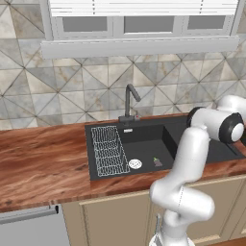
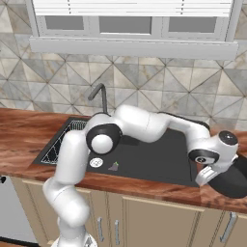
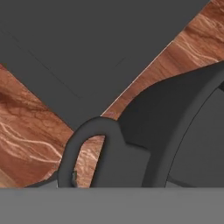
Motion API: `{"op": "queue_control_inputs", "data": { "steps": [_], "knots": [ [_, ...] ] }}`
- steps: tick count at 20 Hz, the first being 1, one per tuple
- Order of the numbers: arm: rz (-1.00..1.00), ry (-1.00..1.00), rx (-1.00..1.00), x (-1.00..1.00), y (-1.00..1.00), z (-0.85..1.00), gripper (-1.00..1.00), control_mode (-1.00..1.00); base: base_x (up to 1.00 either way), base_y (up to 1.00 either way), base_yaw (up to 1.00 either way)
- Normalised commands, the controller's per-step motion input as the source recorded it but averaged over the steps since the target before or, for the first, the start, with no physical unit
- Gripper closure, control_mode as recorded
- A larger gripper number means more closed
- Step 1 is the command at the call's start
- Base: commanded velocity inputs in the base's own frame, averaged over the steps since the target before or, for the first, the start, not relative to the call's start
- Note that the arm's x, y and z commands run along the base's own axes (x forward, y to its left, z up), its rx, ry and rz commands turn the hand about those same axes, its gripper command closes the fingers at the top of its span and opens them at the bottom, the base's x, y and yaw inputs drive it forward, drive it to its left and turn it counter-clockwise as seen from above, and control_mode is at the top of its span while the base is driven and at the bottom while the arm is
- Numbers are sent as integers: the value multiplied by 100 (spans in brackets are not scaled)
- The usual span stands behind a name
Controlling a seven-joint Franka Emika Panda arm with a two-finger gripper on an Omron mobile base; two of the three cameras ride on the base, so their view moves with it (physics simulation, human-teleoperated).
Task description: Dump the eggplant from the pot into the sink. Then turn on the water and wash the eggplant. Then turn off the water and put the eggplant back in the pot.
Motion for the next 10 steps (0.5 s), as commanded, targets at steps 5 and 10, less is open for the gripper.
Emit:
{"op": "queue_control_inputs", "data": {
  "steps": [5,10],
  "knots": [
    [0,0,-10,27,0,-29,100,-100,0,0,0],
    [0,0,-7,4,0,-30,-100,-100,0,0,0]
  ]
}}
